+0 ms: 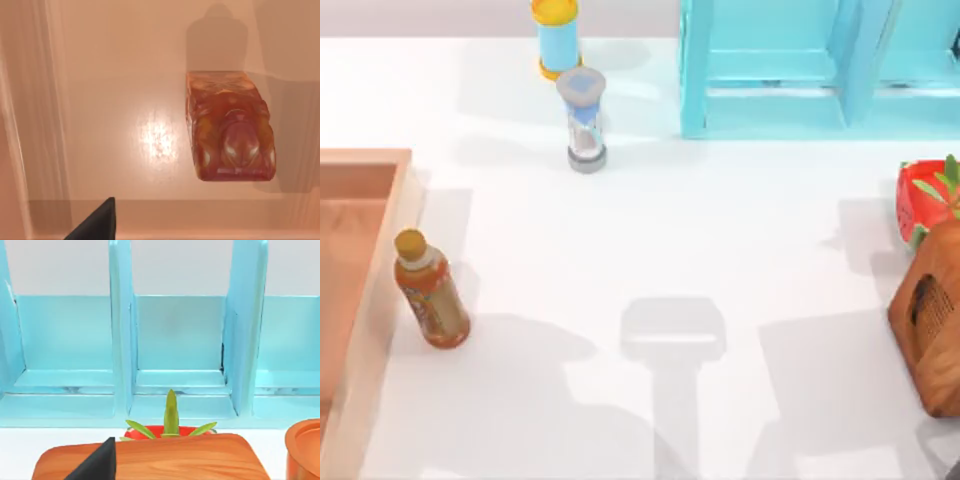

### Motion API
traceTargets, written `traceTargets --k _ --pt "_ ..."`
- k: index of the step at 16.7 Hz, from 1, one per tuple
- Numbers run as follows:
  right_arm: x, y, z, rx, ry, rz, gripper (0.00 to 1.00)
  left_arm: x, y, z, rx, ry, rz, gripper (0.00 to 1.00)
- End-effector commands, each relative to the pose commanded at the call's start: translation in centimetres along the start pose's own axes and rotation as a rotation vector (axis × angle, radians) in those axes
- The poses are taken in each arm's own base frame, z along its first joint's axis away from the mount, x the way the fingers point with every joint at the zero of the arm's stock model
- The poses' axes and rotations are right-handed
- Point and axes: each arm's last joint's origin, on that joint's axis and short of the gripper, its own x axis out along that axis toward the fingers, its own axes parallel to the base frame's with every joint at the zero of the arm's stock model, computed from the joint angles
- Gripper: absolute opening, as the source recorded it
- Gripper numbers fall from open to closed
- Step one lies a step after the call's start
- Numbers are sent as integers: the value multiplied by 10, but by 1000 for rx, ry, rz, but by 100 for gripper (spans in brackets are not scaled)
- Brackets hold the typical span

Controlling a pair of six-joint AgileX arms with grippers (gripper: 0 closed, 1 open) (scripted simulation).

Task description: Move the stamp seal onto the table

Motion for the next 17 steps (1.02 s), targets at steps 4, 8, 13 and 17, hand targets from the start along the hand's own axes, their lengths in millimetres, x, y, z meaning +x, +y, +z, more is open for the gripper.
traceTargets --k 4,8,13,17 --pt "0 0 0 0 0 0 100 10 -1 1 1 -1 0 100" --pt "0 0 0 0 0 0 100 46 1 4 0 0 0 100" --pt "0 0 0 0 0 0 100 91 0 1 0 1 0 100" --pt "0 0 0 0 0 0 100 100 0 0 0 0 0 100"
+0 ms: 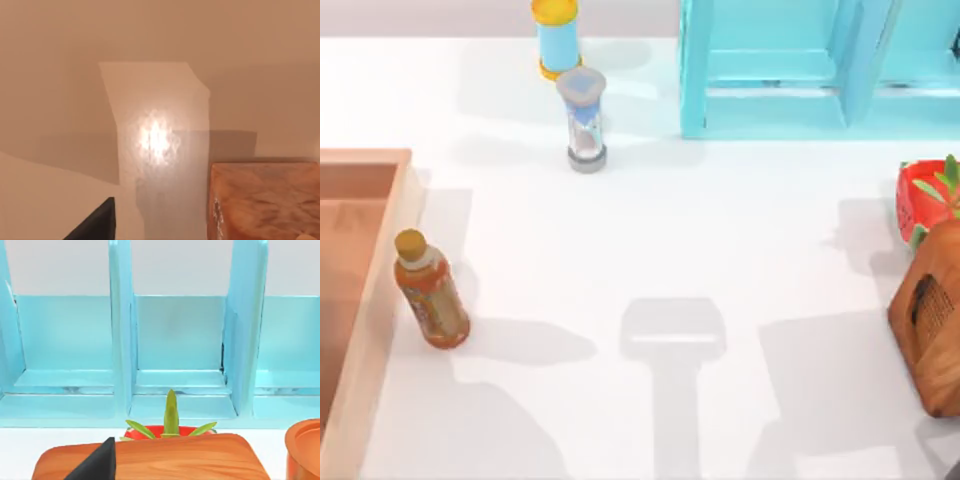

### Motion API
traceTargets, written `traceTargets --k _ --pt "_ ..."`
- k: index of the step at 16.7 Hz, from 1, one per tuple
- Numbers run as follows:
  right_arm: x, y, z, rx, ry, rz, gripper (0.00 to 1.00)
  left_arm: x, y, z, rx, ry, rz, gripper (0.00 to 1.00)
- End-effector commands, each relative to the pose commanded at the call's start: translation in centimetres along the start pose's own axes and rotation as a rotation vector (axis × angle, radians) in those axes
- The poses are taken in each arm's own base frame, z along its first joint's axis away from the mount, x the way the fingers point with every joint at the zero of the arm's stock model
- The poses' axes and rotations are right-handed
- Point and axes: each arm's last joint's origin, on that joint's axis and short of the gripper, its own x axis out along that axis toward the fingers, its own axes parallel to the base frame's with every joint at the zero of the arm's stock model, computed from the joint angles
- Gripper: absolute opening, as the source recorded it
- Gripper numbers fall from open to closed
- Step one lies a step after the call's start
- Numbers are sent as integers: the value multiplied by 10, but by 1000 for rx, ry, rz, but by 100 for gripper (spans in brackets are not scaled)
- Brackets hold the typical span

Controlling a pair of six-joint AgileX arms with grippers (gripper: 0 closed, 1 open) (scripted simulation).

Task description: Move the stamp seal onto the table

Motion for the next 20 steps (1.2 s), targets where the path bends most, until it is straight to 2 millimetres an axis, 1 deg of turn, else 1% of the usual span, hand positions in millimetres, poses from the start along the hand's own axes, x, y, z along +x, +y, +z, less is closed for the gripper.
traceTargets --k 2,15,16,20 --pt "0 0 0 0 0 0 100 0 0 0 0 0 0 100" --pt "0 0 0 0 0 0 100 0 0 0 0 0 0 2" --pt "0 0 0 0 0 0 100 0 0 0 0 0 0 0" --pt "0 0 0 0 0 0 100 0 0 0 0 0 0 0"
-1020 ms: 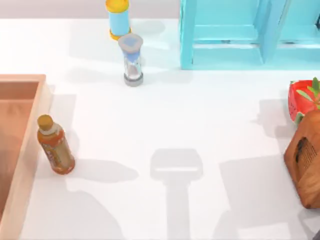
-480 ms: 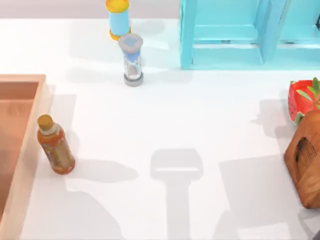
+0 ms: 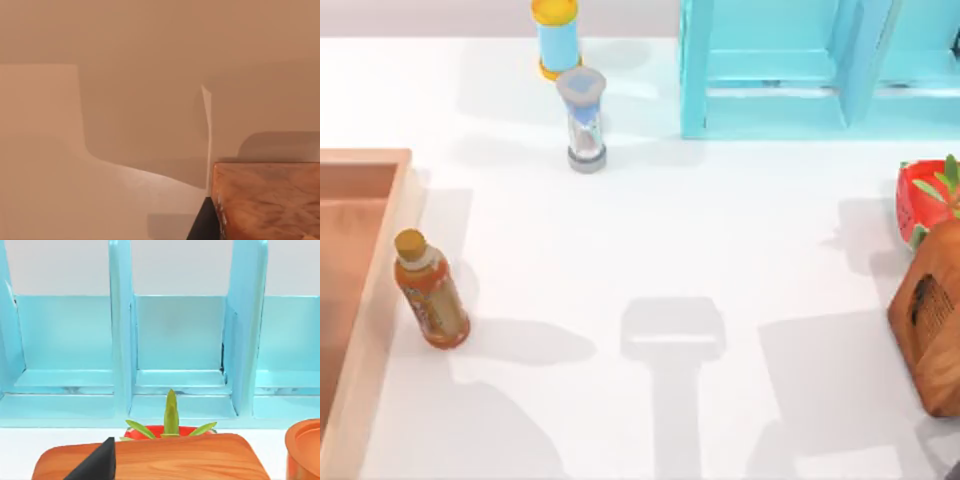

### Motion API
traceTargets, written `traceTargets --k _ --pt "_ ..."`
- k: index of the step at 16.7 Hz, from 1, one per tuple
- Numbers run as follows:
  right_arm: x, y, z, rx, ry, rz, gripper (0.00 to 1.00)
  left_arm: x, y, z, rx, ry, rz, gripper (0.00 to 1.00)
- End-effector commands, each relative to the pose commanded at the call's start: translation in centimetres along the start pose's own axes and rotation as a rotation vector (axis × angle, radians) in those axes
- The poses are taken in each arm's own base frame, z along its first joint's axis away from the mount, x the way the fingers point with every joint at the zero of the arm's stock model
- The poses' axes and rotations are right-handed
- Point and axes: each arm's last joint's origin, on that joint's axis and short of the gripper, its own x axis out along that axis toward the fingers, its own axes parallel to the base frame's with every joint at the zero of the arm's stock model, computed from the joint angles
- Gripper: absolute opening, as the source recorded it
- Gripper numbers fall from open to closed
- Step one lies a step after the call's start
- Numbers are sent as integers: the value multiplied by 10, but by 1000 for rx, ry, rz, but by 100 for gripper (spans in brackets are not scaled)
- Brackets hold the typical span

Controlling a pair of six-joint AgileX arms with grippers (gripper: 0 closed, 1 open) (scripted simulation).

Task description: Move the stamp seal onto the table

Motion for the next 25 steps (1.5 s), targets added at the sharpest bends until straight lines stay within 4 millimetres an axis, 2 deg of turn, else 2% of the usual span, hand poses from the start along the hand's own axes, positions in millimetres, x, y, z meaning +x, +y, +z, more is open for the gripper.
traceTargets --k 5,7,9,12,15,17,19,21,25 --pt "0 0 0 0 0 0 100 -1 -1 0 2 -3 1 0" --pt "0 0 0 0 0 0 100 -12 -7 6 2 -25 13 0" --pt "0 0 0 0 0 0 100 -38 -22 19 6 -83 32 0" --pt "0 0 0 0 0 0 100 -96 -59 34 10 -199 49 0" --pt "0 0 0 0 0 0 100 -148 -101 28 7 -257 34 0" --pt "0 0 0 0 0 0 100 -166 -123 17 6 -235 17 0" --pt "0 0 0 0 0 0 100 -169 -138 7 7 -170 6 0" --pt "0 0 0 0 0 0 100 -161 -147 2 8 -81 4 0" --pt "0 0 0 0 0 0 100 -151 -150 0 2 -2 0 0"
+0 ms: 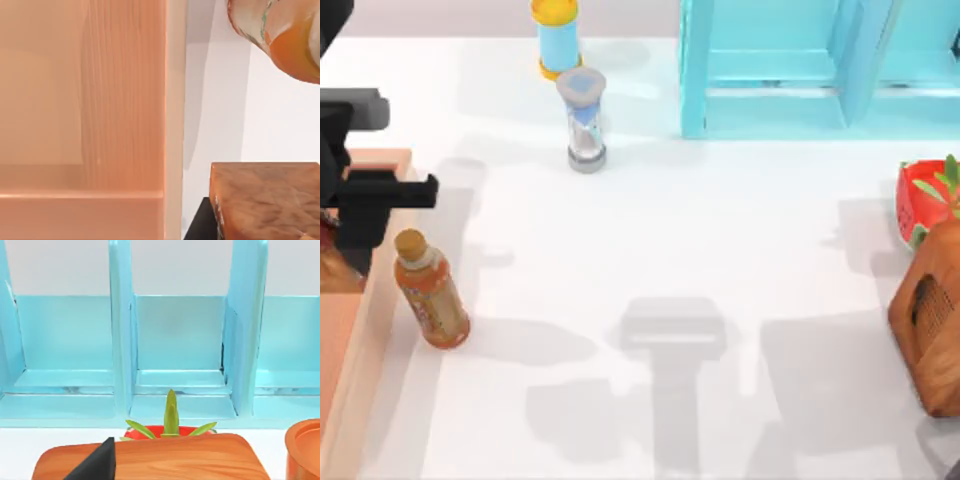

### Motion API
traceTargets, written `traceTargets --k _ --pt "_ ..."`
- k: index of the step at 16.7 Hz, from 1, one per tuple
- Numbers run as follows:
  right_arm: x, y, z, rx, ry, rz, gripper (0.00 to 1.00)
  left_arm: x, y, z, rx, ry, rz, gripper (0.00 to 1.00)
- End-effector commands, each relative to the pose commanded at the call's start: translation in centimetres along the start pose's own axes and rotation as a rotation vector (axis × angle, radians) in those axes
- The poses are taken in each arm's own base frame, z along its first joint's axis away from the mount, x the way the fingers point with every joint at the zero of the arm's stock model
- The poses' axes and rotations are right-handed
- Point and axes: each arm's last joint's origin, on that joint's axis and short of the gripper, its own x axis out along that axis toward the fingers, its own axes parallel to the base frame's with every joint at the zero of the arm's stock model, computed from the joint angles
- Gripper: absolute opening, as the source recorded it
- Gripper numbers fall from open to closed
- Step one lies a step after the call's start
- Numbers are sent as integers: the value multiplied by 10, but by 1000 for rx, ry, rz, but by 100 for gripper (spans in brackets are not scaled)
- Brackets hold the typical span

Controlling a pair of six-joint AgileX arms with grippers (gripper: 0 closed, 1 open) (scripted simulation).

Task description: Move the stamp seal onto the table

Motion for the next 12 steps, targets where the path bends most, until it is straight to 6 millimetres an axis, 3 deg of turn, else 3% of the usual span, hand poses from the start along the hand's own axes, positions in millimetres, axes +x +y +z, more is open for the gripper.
traceTargets --k 4,6,9,12 --pt "0 0 0 0 0 0 100 -1 1 0 0 -6 -1 0" --pt "0 0 0 0 0 0 100 -5 -8 -2 27 7 -7 0" --pt "0 0 0 0 0 0 100 -11 -43 -3 107 37 -16 0" --pt "0 0 0 0 0 0 100 -6 -94 4 159 77 -3 0"
